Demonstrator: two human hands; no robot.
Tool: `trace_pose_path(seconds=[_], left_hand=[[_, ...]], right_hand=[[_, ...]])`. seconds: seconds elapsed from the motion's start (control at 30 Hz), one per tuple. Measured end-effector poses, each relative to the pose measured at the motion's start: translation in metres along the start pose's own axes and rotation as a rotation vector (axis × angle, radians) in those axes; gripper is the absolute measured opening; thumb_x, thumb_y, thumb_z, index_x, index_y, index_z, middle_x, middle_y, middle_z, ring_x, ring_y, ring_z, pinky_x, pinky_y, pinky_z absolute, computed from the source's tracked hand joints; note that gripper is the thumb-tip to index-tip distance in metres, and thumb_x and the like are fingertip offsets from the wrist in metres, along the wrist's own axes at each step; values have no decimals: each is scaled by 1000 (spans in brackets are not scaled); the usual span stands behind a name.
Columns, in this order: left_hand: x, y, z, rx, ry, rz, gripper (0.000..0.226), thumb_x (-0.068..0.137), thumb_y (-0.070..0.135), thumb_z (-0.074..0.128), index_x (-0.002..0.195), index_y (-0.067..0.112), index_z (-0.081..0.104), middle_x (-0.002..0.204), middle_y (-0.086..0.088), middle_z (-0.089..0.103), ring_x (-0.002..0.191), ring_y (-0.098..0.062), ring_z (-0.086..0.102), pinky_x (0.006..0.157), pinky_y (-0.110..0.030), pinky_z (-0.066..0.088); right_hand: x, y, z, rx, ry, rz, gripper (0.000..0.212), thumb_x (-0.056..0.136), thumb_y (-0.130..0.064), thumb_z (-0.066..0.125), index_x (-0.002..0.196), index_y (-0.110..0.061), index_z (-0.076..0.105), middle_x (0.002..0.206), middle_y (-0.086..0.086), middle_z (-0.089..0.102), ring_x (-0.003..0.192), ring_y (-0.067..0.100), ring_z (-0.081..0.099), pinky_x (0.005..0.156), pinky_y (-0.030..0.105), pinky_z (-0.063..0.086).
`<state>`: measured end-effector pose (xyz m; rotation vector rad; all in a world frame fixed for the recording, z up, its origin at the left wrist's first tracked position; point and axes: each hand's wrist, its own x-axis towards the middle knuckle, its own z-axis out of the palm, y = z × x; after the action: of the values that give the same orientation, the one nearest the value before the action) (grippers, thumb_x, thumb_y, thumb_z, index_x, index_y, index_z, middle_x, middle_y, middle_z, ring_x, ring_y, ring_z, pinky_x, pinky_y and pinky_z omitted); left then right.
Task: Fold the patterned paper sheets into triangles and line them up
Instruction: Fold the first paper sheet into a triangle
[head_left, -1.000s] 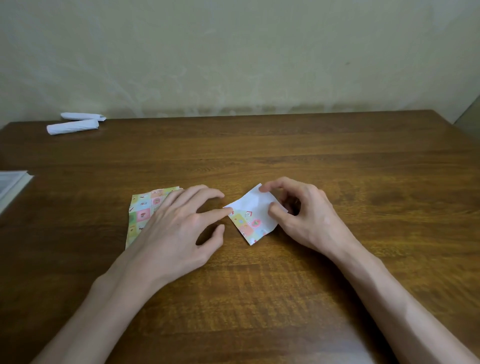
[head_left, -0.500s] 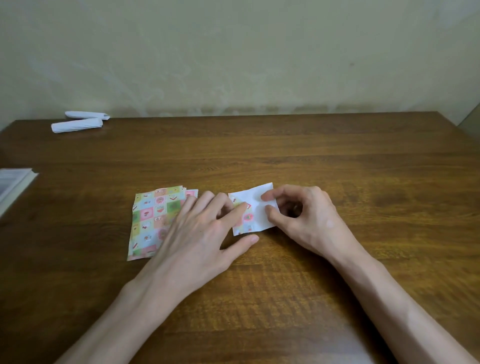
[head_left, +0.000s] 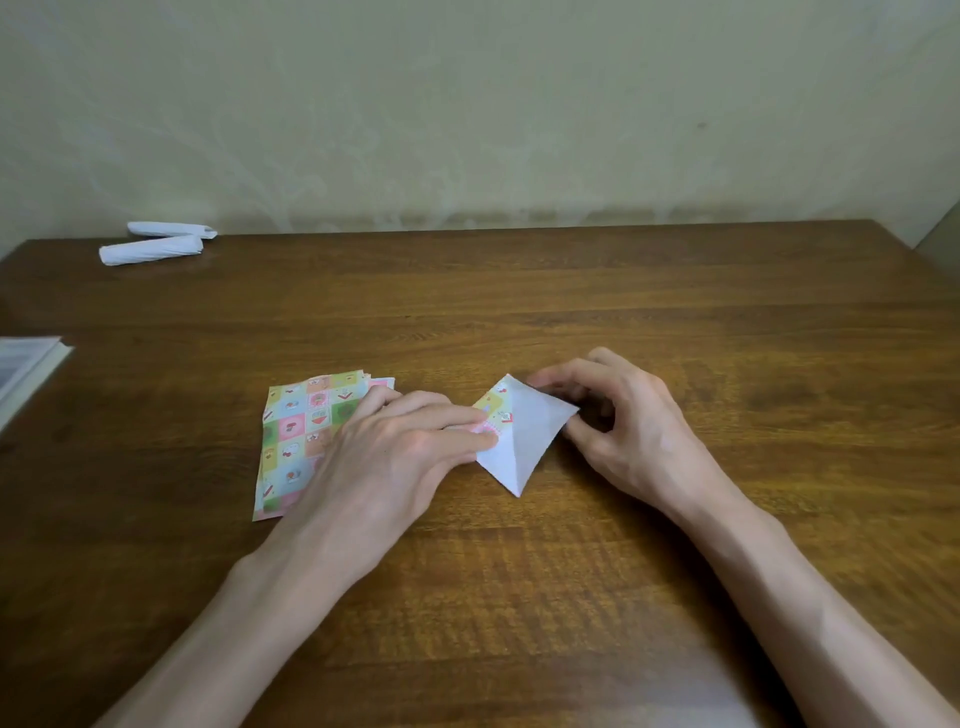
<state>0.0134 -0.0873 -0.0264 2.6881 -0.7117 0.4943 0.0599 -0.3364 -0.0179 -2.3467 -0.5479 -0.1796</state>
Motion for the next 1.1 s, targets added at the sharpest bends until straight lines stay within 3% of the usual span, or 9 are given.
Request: trace_pose_path(seconds=[0.1, 0.2, 0.27, 0.37, 0.53, 0.7, 0.87, 1.0, 1.1], left_hand=[[-1, -3, -1, 9, -32, -32, 38, 85, 3, 81, 112, 29, 80, 121, 16, 72, 109, -12, 60, 91, -33, 41], [0, -2, -3, 13, -55, -85, 42, 85, -1, 77, 114, 30, 79, 115, 17, 67, 106, -13, 58, 89, -39, 49], [0, 1, -6, -8, -75, -102, 43, 89, -3, 71, 118, 29, 77, 117, 18, 66, 108, -11, 59, 93, -41, 50], [-1, 11, -14, -98, -100, -121, 38, 101, 21, 53, 133, 35, 68, 127, 25, 62, 121, 3, 51, 107, -23, 35], [0, 12, -16, -66, -184, -130, 53, 96, 72, 38, 130, 43, 67, 135, 28, 57, 127, 4, 48, 107, -30, 36], [-1, 9, -11, -92, -112, -112, 30, 102, 48, 52, 118, 36, 75, 128, 24, 62, 121, 3, 51, 99, -29, 42], [-1, 10, -9, -147, -75, -141, 35, 101, 52, 51, 95, 30, 77, 122, 24, 66, 119, 2, 54, 100, -31, 42], [2, 12, -8, -178, -67, -182, 52, 103, 59, 38, 102, 28, 80, 114, 25, 67, 116, 5, 53, 99, -26, 44], [5, 13, -8, -186, -49, -247, 33, 101, 46, 54, 128, 36, 70, 116, 22, 67, 116, 2, 55, 96, -26, 46]], right_hand=[[1, 2, 2, -13, -32, -39, 19, 89, -24, 78, 103, -37, 77, 108, -20, 61, 106, 5, 57, 87, 22, 44], [0, -1, 1, 0, -58, -113, 8, 85, -32, 79, 93, -33, 78, 115, -20, 64, 115, 5, 54, 97, 8, 35], [-2, -4, 1, 41, -95, -143, 9, 82, -33, 81, 89, -34, 77, 113, -20, 68, 117, 6, 56, 103, 19, 39], [-3, -7, 3, 72, -174, -141, 15, 80, -33, 80, 93, -39, 75, 103, -21, 71, 109, 8, 59, 101, 42, 44], [-1, 1, -3, 32, -177, -134, 19, 83, -36, 80, 101, -39, 76, 107, -21, 70, 107, 7, 57, 97, 32, 45], [1, 9, -9, -6, -199, -112, 14, 87, -47, 76, 97, -37, 80, 114, -23, 67, 112, 4, 55, 98, 22, 43], [1, 9, -9, -1, -217, -113, 23, 92, -56, 62, 99, -40, 76, 114, -24, 65, 113, 4, 52, 93, 16, 40], [-2, 5, -2, -2, -206, -97, 29, 97, -59, 55, 93, -38, 73, 106, -22, 61, 107, 8, 51, 90, 19, 40], [-2, 3, 6, -10, -151, -78, 28, 98, -57, 56, 88, -36, 72, 99, -18, 59, 101, 9, 50, 90, 24, 42]])
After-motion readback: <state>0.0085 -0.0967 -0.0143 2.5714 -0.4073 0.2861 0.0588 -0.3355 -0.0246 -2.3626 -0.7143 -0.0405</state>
